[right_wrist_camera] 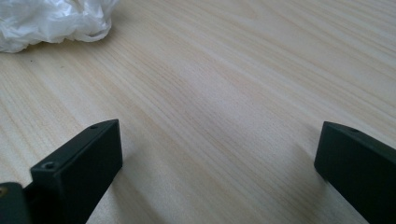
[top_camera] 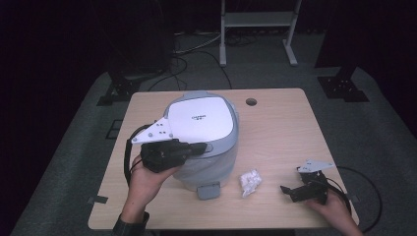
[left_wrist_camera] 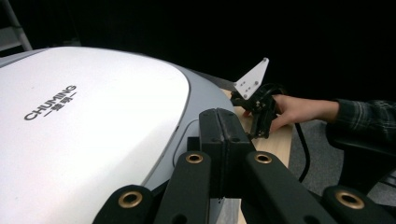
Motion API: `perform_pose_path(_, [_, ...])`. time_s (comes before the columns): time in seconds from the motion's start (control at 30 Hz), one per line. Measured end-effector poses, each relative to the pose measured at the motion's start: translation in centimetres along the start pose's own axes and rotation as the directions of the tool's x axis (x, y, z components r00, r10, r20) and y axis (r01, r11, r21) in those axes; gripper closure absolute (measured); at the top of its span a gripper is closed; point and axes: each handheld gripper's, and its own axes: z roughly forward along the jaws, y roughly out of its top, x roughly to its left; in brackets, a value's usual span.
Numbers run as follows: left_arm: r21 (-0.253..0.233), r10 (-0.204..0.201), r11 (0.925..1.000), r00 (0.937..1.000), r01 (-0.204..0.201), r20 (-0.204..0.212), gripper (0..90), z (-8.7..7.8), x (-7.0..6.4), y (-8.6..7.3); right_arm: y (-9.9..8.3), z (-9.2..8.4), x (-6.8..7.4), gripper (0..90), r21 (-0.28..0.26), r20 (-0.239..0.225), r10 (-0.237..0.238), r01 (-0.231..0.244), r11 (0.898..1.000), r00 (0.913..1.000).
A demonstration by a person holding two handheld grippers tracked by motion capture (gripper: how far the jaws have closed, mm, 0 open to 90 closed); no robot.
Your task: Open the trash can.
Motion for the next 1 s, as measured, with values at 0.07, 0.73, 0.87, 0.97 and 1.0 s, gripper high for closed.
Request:
perform_pose_path(0.07, [0.001, 0.000, 1.0000, 1.0000, 0.000, 0.000, 90.0, 0.1, 0.0, 0.0, 0.0, 0.0, 0.0, 0.0, 0.000, 0.000, 0.000, 0.000, 1.000, 1.0000])
perform_pose_path(0.73, [0.001, 0.000, 1.0000, 0.9999, 0.000, -0.017, 86.8, 0.0, -0.2, -0.1, 0.0, 0.0, 0.0, 0.0, 0.001, 0.001, 0.000, 0.000, 1.000, 1.0000])
perform_pose_path(0.87, [-0.020, -0.010, 0.9998, 0.9998, 0.009, -0.019, 86.1, -0.9, -0.1, -0.1, 0.0, 0.0, 0.0, 0.0, 0.001, 0.001, 0.000, 0.000, 1.000, 1.0000])
perform_pose_path(0.97, [-0.024, -0.013, 0.9996, 0.9996, 0.013, -0.023, 85.0, -1.4, -0.1, 0.0, 0.0, 0.0, 0.0, 0.0, 0.001, 0.001, 0.000, 0.000, 1.000, 1.0000])
perform_pose_path(1.0, [-0.027, -0.012, 0.9996, 0.9995, 0.011, -0.028, 84.5, -1.9, -0.2, 0.0, 0.0, 0.0, 0.0, 0.0, 0.001, 0.001, 0.000, 0.000, 1.000, 1.0000])
